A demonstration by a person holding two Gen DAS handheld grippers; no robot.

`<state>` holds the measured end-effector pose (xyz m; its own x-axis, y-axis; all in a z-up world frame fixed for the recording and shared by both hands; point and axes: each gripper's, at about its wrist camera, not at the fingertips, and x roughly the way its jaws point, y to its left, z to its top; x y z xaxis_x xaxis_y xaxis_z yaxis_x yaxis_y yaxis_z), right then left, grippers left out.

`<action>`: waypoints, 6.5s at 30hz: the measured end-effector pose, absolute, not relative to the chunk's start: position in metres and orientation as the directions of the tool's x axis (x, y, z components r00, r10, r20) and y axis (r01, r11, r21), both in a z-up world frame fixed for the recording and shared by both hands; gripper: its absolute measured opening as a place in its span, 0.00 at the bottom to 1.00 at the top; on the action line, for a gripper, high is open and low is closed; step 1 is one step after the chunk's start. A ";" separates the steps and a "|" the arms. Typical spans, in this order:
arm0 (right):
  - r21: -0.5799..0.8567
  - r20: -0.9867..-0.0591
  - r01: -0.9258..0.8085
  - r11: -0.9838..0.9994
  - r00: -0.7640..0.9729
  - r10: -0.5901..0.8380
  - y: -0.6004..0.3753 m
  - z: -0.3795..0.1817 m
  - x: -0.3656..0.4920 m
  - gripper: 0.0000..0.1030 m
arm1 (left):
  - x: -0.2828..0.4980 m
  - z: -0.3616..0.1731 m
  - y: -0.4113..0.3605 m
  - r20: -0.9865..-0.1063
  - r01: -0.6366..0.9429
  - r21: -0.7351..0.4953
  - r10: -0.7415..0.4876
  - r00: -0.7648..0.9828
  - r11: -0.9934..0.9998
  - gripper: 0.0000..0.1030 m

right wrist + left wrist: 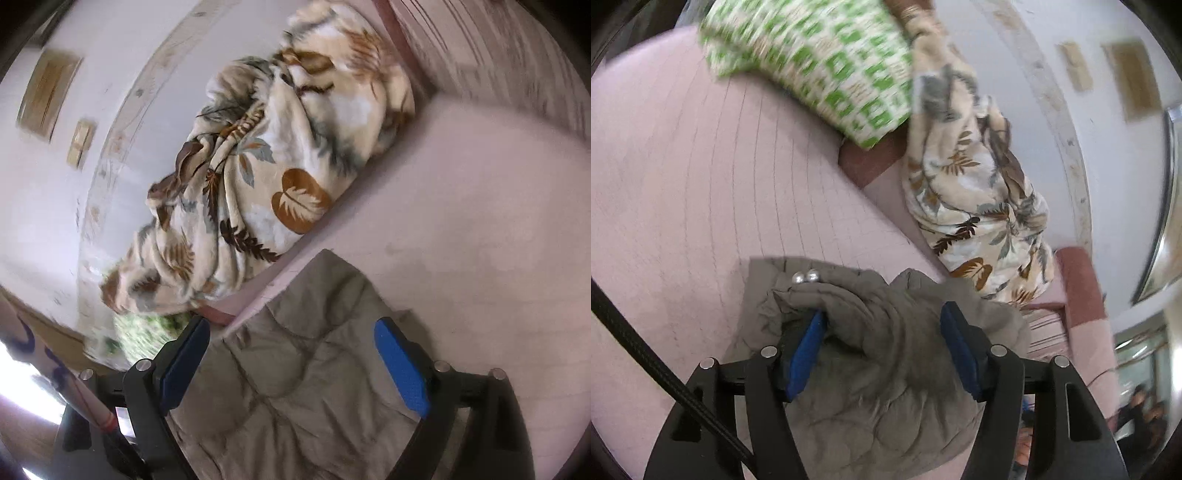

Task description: Fold large clothes

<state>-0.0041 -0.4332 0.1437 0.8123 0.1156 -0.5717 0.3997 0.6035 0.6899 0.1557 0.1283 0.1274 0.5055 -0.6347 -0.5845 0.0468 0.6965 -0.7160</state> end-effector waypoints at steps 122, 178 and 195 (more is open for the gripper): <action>0.130 -0.715 0.667 0.733 0.576 -0.397 -0.363 0.041 -0.114 0.97 | 0.055 0.043 0.114 -0.735 -0.031 -0.068 -0.029 0.677 0.997 0.76; -0.046 -0.527 0.598 0.800 0.667 -0.528 -0.237 0.075 -0.198 0.96 | -0.184 0.165 0.106 -0.413 0.072 -0.049 -0.086 0.907 0.996 0.92; -0.038 -0.616 0.426 0.904 0.702 -0.357 -0.189 0.049 -0.200 0.96 | -0.168 0.079 0.081 -0.677 0.052 -0.037 -0.063 0.733 0.998 0.93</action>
<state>-0.2003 -0.1888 0.0495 0.7021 -0.3572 -0.6160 0.4264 0.9037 -0.0381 -0.1684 0.0810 0.0795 0.7334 -0.0634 -0.6768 0.0522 0.9980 -0.0369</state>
